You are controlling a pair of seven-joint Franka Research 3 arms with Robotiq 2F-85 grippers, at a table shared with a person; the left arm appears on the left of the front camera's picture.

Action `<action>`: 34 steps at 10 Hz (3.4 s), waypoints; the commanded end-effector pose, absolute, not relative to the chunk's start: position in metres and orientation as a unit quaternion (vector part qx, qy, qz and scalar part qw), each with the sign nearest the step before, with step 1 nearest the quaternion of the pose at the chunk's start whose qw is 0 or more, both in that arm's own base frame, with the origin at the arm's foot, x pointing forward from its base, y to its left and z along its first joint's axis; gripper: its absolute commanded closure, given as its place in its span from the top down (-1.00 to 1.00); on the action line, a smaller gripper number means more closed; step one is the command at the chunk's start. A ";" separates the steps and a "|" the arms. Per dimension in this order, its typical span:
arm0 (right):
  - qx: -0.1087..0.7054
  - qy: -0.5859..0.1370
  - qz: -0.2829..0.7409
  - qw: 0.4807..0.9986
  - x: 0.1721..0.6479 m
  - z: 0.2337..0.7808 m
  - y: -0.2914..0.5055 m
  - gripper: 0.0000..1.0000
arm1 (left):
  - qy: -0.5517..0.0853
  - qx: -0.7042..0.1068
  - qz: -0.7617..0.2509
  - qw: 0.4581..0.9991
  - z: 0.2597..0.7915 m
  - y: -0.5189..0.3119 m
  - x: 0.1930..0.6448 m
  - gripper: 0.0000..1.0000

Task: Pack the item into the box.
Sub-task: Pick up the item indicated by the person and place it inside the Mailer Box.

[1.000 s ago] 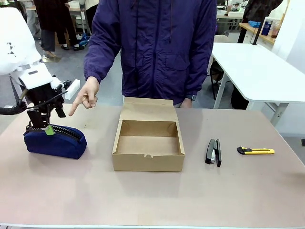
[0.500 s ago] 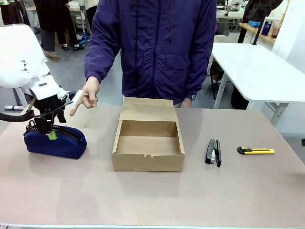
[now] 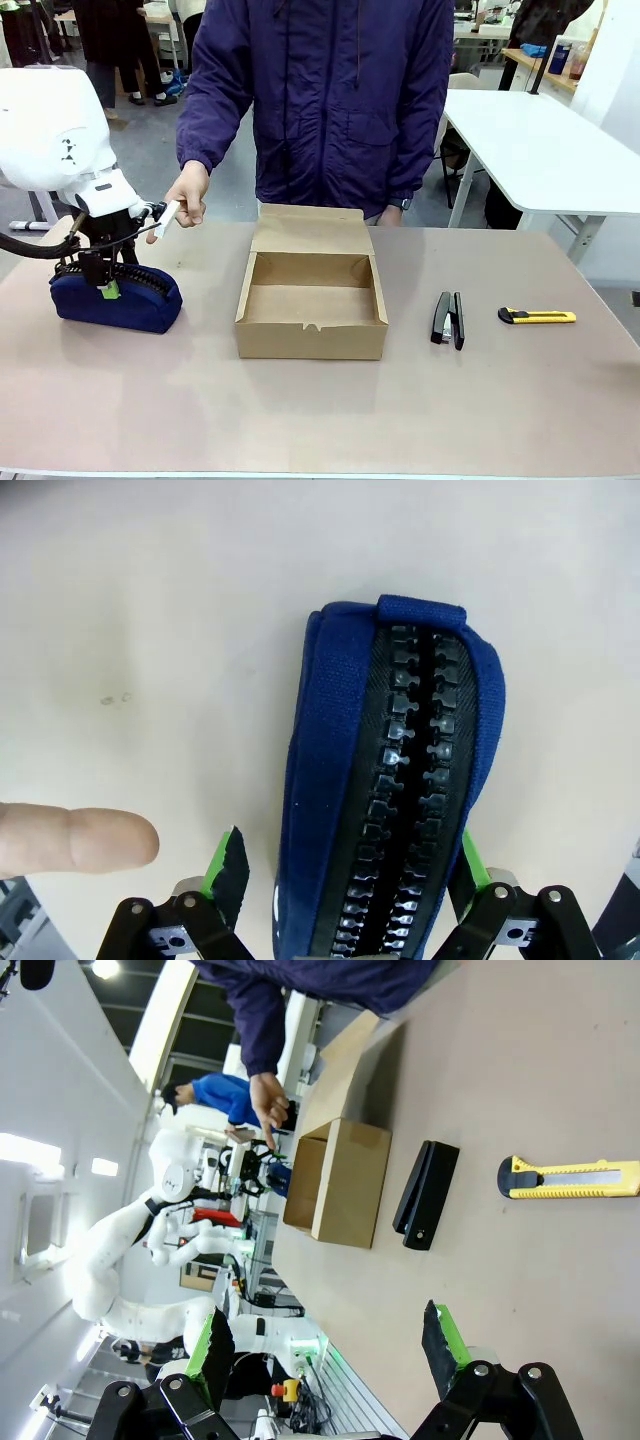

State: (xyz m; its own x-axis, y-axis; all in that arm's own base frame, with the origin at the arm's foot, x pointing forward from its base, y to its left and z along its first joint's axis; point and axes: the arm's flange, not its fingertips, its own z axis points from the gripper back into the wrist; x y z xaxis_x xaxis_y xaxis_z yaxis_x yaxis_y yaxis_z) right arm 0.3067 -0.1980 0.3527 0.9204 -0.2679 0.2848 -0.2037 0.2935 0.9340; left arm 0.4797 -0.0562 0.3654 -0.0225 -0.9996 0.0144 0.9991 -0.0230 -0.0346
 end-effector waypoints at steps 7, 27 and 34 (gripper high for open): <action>0.599 -0.212 -0.019 0.772 0.310 0.354 -0.198 1.00 | 0.028 -0.035 -0.712 0.701 0.368 -0.045 0.486 -0.92; 0.599 -0.212 -0.019 0.772 0.310 0.354 -0.198 1.00 | -0.177 -0.016 -0.727 0.663 0.533 -0.313 0.360 -1.00; 0.599 -0.212 -0.019 0.772 0.310 0.354 -0.198 1.00 | -0.111 0.001 -0.718 0.687 0.479 -0.382 0.417 -1.00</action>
State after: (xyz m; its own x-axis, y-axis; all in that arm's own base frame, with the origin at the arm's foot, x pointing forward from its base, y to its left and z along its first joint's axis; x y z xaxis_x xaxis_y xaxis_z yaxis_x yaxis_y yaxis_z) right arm 0.3066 -0.1985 0.3530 0.9198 -0.2695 0.2851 -0.2036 0.2933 0.9341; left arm 0.4124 -0.3765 0.4775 -0.0907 -0.9812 0.1706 0.9833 -0.0612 0.1712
